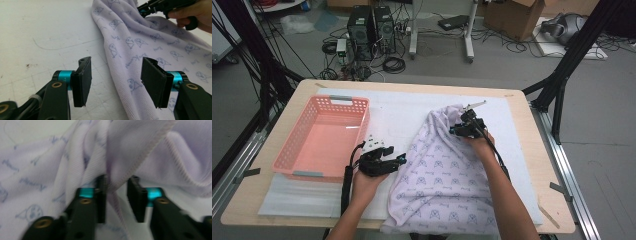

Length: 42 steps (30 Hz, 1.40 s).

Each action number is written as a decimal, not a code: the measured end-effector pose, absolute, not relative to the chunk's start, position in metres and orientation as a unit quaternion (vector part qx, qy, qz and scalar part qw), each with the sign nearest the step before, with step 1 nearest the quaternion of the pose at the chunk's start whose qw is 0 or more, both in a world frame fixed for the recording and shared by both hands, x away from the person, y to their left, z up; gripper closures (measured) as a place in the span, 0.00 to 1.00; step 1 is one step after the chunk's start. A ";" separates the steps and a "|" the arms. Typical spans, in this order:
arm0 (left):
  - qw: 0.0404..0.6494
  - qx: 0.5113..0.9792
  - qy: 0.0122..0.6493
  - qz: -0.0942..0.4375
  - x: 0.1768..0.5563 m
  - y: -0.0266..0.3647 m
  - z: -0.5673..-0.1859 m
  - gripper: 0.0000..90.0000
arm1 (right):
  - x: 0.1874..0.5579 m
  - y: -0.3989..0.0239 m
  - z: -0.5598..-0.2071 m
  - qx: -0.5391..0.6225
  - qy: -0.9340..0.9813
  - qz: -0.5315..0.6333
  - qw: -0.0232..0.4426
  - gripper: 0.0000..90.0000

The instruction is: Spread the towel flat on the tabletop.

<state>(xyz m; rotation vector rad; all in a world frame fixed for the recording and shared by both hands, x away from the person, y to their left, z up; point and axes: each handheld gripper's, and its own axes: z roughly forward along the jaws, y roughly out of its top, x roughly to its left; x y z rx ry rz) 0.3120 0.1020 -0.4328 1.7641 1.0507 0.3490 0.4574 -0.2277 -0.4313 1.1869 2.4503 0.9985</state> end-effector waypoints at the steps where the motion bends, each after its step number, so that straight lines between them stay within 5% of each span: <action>1: 0.506 0.729 0.437 0.145 0.313 0.101 -0.433 0.47 | 0.454 -0.231 -0.430 0.402 0.839 0.344 0.124 0.96; 11: 0.507 0.734 0.431 0.139 0.325 0.089 -0.427 0.47 | 0.422 -0.293 -0.410 0.432 0.803 0.380 0.155 0.97; 23: 0.505 0.738 0.427 0.136 0.360 0.072 -0.420 0.51 | 0.383 -0.389 -0.396 0.552 0.733 0.299 0.262 0.98; 24: 0.503 0.738 0.428 0.137 0.364 0.071 -0.420 0.53 | 0.382 -0.390 -0.397 0.558 0.730 0.297 0.260 0.96; 26: 0.511 0.730 0.434 0.133 0.371 0.073 -0.422 0.57 | 0.380 -0.389 -0.398 0.557 0.727 0.306 0.258 0.78; 33: 0.470 0.733 0.467 0.153 0.401 0.073 -0.427 0.84 | 0.363 -0.381 -0.399 0.537 0.734 0.331 0.253 0.73; 38: 0.463 0.732 0.479 0.138 0.428 0.064 -0.435 0.86 | 0.349 -0.375 -0.399 0.514 0.746 0.341 0.252 0.72; 42: 0.453 0.753 0.467 0.101 0.444 0.044 -0.439 0.75 | 0.339 -0.370 -0.400 0.502 0.752 0.343 0.254 0.72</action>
